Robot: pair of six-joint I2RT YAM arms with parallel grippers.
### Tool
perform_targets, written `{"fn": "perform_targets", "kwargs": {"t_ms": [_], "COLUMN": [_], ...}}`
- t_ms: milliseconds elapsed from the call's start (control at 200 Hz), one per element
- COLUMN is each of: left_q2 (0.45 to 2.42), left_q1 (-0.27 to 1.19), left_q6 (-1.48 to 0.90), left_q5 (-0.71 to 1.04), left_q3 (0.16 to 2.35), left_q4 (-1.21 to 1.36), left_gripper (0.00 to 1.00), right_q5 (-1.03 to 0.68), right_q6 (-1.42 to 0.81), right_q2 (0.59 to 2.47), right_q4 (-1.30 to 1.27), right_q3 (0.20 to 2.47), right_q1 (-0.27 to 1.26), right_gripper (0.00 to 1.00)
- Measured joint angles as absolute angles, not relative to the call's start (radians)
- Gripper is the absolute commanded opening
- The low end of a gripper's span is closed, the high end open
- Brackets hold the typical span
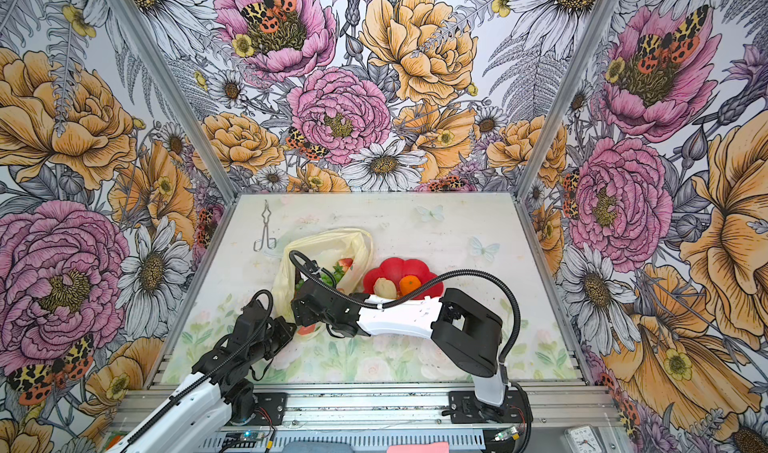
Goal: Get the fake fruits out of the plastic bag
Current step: 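Reach the right gripper back into the bag toward the green grapes, then grasp the green custard apple in the bag with the right gripper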
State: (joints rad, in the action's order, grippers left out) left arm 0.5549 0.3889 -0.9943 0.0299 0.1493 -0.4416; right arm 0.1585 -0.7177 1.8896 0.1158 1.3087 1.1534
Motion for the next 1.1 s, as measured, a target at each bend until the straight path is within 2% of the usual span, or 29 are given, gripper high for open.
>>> {"fn": "perform_targets", "kwargs": {"t_ms": [280, 570, 881, 991, 1096], "left_q2": [0.525, 0.517, 0.51, 0.509, 0.499], "left_q1": [0.389, 0.389, 0.389, 0.389, 0.389], "left_q6": [-1.008, -1.016, -1.016, -1.015, -1.016], "left_q5": [0.03, 0.03, 0.03, 0.03, 0.03], "left_q3": [0.126, 0.123, 0.119, 0.119, 0.119], "left_q4": [-0.441, -0.442, -0.441, -0.441, -0.44], "left_gripper": [0.05, 0.04, 0.03, 0.03, 0.03], "right_q5": [0.152, 0.171, 0.174, 0.171, 0.163], "right_q6": [-0.741, -0.751, -0.752, -0.752, -0.759], "right_q2": [1.967, 2.028, 2.095, 2.124, 2.144], "right_q4": [0.145, 0.192, 0.213, 0.224, 0.229], "right_q3": [1.376, 1.387, 1.434, 1.45, 1.457], "right_q1": [1.153, 1.151, 1.14, 1.137, 1.131], "right_gripper": [0.74, 0.8, 0.8, 0.79, 0.71]}}
